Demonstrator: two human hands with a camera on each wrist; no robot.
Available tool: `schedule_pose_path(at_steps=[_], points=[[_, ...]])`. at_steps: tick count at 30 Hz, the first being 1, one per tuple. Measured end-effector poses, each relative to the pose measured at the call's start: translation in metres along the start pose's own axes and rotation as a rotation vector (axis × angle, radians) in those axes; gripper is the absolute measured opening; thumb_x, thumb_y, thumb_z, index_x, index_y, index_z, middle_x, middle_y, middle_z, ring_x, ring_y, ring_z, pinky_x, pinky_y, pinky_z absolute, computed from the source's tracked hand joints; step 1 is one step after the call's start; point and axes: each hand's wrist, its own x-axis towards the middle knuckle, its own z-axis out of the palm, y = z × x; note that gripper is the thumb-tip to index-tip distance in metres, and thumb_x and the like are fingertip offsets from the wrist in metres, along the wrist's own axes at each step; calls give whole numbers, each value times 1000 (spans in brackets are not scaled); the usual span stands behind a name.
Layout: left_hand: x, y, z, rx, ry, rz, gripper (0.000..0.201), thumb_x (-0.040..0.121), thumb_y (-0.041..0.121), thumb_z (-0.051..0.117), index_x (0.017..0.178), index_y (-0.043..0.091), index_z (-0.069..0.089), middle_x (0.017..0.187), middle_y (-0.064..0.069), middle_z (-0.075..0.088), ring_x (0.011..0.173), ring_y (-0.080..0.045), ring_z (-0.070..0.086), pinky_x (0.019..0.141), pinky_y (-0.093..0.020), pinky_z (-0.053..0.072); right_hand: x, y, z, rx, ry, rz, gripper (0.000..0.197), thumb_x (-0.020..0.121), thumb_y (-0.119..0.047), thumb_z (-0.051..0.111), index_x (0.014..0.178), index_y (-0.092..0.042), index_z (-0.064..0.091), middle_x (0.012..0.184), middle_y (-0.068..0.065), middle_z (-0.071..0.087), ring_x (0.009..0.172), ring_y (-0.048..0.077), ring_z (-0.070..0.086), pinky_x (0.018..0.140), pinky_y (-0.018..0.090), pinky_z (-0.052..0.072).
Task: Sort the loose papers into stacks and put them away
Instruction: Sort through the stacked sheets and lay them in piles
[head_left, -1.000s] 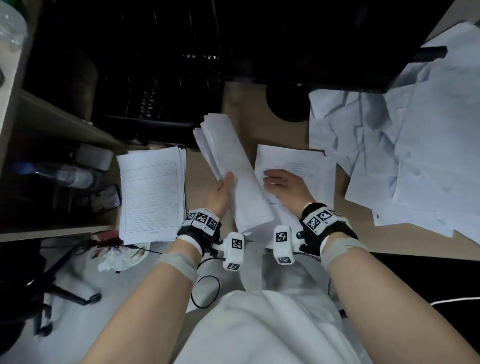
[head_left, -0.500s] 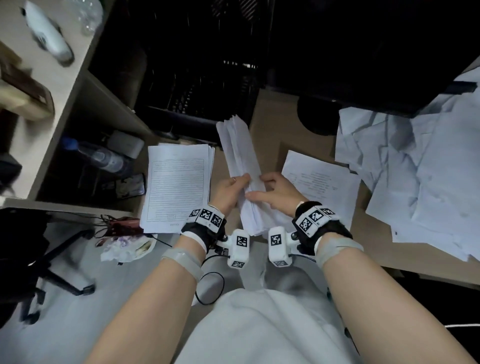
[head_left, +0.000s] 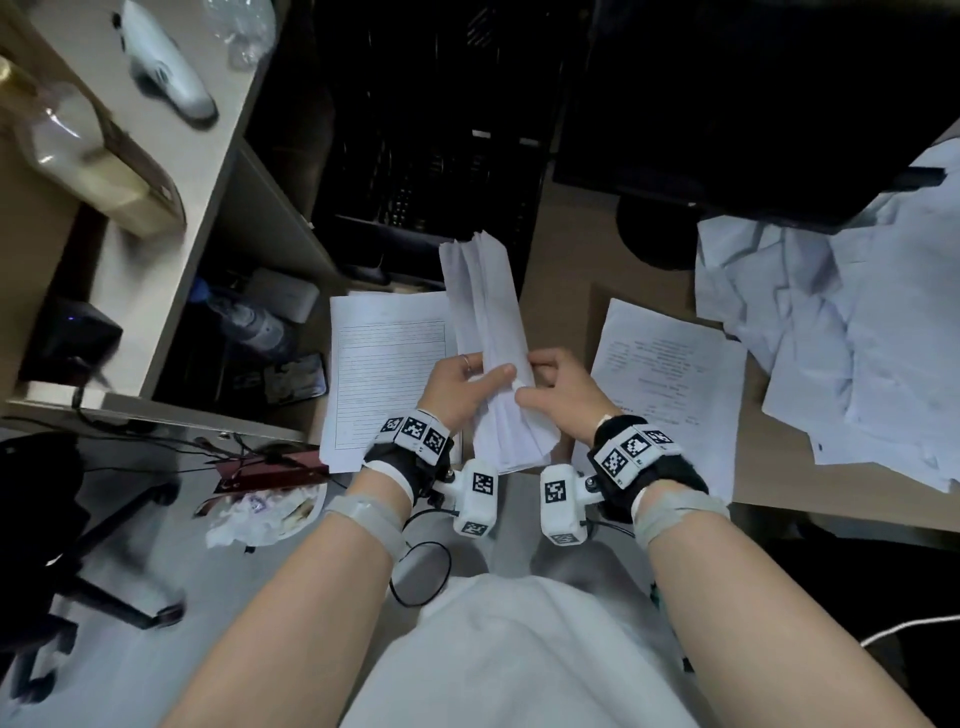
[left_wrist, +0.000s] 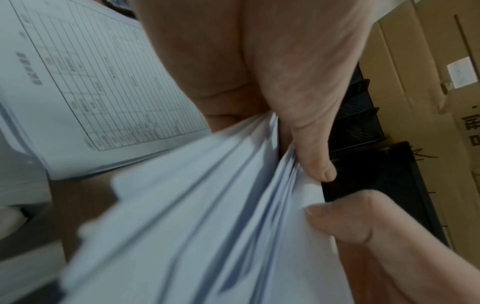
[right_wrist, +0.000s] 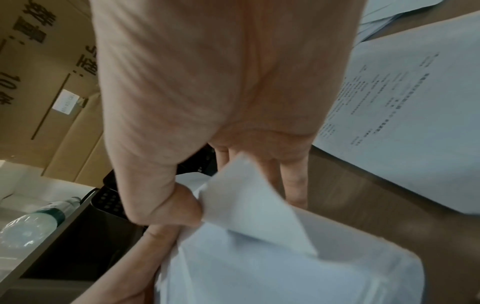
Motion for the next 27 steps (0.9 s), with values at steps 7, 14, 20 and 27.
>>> schedule_pose_path(at_steps=[7,14,20,27], points=[[5,-16,-28,68,22,-4,9,92,12,69,98,10,76,88,0,76,81,-13,72,78,-30,58,-1,-5,19,-159,-49,-7,65,85,-6,68,141,-14,36,125,-3,55,111,14,57,89,24,46],[15,-19,-33,51,112,-20,12,92,8,68,81,11,71,72,8,71,68,-4,65,76,-22,53,-1,33,-12,-29,335,116,26,96,-26,53,112,-11,67,112,6,69,107,28,63,102,45,48],[20,-19,-4,100,146,-7,29,93,4,62,65,10,59,52,15,53,52,1,48,60,-11,43,4,46,-36,3,412,99,36,93,-16,52,61,-26,40,63,-9,43,69,20,43,67,28,36],[23,-23,3,68,284,-41,10,92,4,63,84,6,69,58,13,63,52,3,56,57,-14,46,12,58,-55,-35,378,99,40,86,-15,55,54,-19,30,52,-4,31,56,19,30,56,30,23]])
